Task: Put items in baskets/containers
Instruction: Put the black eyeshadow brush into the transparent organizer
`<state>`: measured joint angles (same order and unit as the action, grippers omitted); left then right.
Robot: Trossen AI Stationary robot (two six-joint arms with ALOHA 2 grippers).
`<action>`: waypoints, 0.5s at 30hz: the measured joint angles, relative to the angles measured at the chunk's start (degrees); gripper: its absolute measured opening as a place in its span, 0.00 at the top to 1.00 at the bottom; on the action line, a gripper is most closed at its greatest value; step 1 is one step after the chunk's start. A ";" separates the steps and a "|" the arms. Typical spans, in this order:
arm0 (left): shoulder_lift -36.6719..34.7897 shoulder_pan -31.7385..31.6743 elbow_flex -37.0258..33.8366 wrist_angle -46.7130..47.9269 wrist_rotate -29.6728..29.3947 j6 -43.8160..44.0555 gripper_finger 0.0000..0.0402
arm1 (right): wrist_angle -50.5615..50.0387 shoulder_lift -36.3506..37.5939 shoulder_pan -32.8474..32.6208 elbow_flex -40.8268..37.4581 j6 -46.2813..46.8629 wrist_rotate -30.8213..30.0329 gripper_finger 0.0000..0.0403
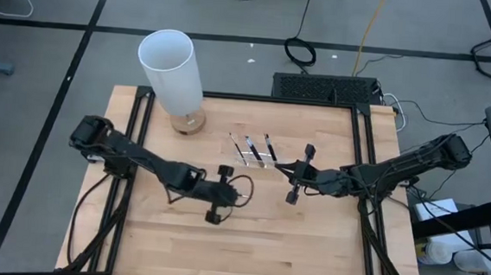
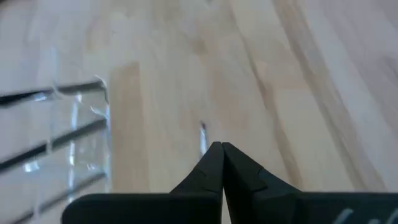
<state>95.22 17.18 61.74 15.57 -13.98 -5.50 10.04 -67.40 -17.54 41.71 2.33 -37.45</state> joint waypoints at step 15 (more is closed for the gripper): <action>-21.10 -3.34 -26.34 -24.35 -0.24 4.20 0.99 | 5.15 -0.02 -0.02 -3.14 -1.78 0.08 0.99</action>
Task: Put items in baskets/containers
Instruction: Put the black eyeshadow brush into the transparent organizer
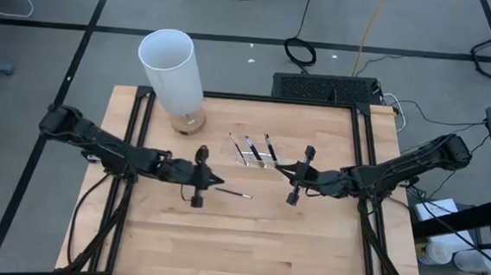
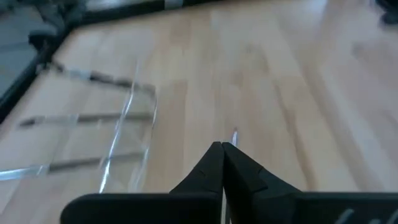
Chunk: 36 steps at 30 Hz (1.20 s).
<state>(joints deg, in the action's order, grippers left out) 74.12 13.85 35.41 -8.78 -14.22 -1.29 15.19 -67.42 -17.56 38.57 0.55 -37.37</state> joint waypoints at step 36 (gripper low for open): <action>0.89 6.54 -15.48 -11.99 -4.18 23.18 0.99 | -1.06 -35.84 -5.73 22.88 6.50 16.63 1.00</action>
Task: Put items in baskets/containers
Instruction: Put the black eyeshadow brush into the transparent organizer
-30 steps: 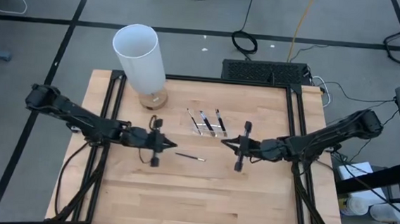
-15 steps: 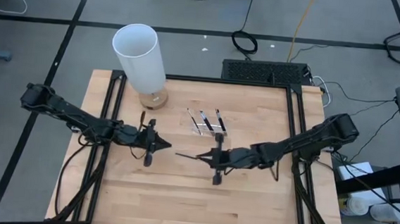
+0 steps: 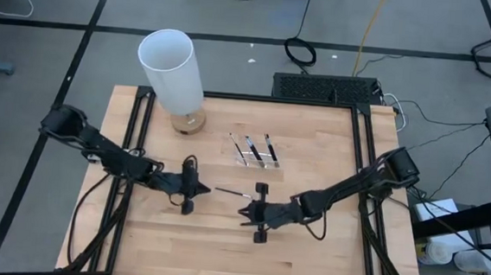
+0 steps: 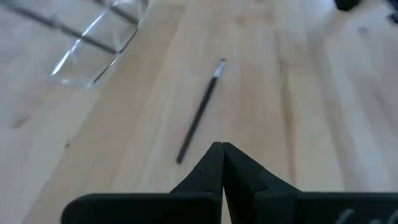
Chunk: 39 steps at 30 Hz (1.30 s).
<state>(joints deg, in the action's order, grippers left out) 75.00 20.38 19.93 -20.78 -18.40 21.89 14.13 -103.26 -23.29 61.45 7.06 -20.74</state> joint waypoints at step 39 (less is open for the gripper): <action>19.38 -8.04 3.40 -7.16 4.81 4.86 0.97 | -9.32 -7.21 5.36 -3.60 11.27 -0.14 1.00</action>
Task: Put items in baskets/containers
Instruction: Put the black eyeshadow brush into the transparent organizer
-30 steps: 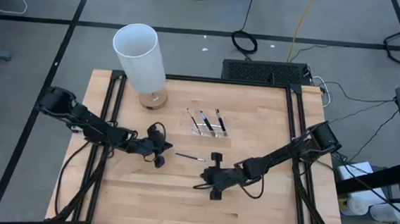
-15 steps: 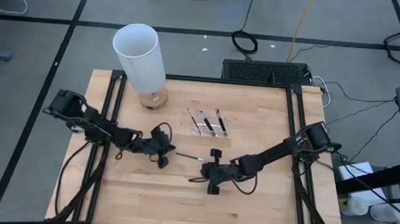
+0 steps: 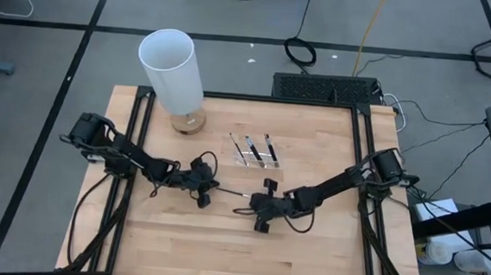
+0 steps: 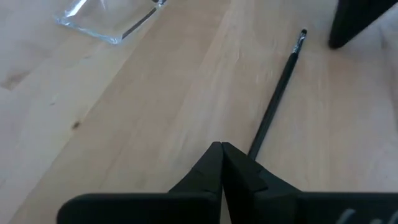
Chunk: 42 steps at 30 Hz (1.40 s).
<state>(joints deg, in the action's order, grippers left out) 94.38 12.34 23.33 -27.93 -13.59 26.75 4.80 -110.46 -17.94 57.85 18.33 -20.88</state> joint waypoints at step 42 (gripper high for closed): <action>1.68 2.85 13.25 20.58 1.82 -0.55 0.98 | 11.33 -0.16 2.44 -4.23 0.69 0.09 1.00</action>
<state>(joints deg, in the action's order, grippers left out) 96.06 15.19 36.58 -7.35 -11.77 26.19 16.13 -110.63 -15.49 53.63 19.02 -20.79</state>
